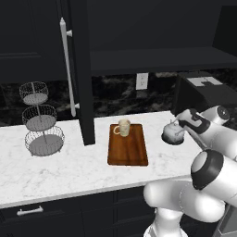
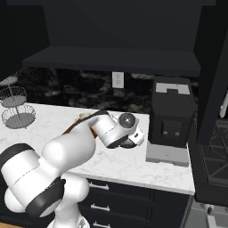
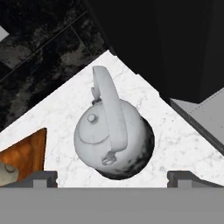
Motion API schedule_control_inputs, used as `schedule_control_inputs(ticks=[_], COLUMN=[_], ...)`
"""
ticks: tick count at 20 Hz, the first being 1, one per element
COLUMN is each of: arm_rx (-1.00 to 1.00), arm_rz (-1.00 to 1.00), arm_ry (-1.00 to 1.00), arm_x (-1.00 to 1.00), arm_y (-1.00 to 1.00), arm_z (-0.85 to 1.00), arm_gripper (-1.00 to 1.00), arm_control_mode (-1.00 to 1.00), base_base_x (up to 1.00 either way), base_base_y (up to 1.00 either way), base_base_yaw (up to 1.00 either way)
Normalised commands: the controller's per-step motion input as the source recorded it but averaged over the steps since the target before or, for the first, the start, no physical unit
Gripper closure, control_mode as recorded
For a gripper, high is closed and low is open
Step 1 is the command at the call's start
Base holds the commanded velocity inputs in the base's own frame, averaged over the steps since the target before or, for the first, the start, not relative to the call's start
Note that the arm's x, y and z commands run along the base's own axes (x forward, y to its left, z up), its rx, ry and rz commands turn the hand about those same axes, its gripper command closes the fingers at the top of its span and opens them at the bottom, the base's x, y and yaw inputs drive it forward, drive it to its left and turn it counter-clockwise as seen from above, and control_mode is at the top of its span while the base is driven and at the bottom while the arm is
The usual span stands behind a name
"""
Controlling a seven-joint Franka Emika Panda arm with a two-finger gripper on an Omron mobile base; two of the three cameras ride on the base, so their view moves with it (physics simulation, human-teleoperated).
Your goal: Pick the kettle from the counter and place it on the tray. Then pick the mug from the cabinet and place it on the tray. Then close the cabinet doors.
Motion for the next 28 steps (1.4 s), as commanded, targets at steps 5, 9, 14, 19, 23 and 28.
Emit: schedule_control_inputs(ticks=[5,9,14,19,23,28], arm_rx=[0.0,0.0,0.0,0.0,0.0,0.0], arm_rz=[0.0,0.0,0.0,0.0,0.0,0.0], arm_ry=[0.0,0.0,0.0,0.0,0.0,0.0], arm_x=[0.13,0.19,0.17,0.12,0.09,0.1], arm_y=[-0.1,-0.02,0.0,-0.05,-0.02,-0.01], arm_z=[-0.01,-0.03,-0.04,-0.05,-0.1,-0.08], arm_gripper=[-1.0,-1.0,-1.0,-1.0,-1.0,-1.0], arm_control_mode=[-1.0,-1.0,-1.0,-1.0,-1.0,-1.0], base_base_x=[0.0,0.0,0.0,0.0,0.0,0.0], base_base_y=[0.0,0.0,0.0,0.0,0.0,0.0], base_base_yaw=[0.0,0.0,0.0,0.0,0.0,0.0])
